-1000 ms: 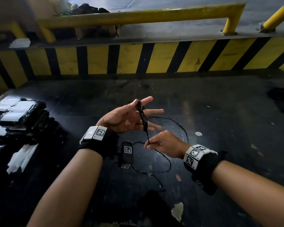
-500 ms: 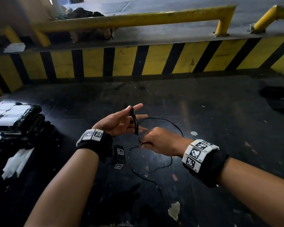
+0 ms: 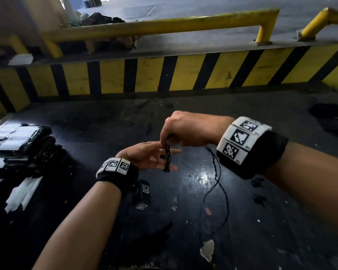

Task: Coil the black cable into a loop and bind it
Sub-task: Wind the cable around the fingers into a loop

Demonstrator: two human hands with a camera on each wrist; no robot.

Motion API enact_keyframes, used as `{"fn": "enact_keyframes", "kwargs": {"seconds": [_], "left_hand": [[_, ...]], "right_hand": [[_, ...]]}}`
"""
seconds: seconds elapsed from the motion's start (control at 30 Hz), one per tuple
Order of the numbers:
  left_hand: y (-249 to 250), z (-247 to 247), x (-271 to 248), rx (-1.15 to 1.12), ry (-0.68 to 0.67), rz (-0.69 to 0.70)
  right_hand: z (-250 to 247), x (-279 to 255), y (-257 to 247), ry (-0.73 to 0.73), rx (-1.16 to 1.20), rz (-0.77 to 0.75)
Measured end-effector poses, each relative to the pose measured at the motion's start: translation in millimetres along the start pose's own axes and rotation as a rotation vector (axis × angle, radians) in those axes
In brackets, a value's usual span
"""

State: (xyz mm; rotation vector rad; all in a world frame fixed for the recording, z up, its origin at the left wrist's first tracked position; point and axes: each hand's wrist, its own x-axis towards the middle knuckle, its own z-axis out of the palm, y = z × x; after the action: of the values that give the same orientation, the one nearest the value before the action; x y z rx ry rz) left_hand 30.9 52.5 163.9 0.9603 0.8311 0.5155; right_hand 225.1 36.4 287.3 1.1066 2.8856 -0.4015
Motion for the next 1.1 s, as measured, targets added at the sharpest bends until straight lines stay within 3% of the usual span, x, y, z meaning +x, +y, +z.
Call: {"fn": "enact_keyframes", "kwargs": {"seconds": [0.2, 0.63, 0.77, 0.97, 1.1], "left_hand": [[-10.2, 8.7, -2.4, -0.063, -0.110, -0.050], [1.1, 33.2, -24.5, -0.096, -0.412, 0.015], [2.4, 34.6, -27.9, -0.152, -0.428, 0.002], [-5.9, 36.8, -28.4, -0.156, -0.308, -0.017], [-2.1, 40.7, -29.7, -0.169, -0.384, 0.042]], "right_hand": [[-23.4, 12.7, 26.6, 0.116, 0.016, 0.002], [4.2, 30.6, 57.5, 0.323, 0.233, -0.034], [12.5, 32.1, 63.3, 0.353, 0.252, -0.035], [10.2, 35.2, 64.8, 0.329, 0.255, 0.014], [20.6, 39.3, 65.9, 0.309, 0.251, 0.008]]}}
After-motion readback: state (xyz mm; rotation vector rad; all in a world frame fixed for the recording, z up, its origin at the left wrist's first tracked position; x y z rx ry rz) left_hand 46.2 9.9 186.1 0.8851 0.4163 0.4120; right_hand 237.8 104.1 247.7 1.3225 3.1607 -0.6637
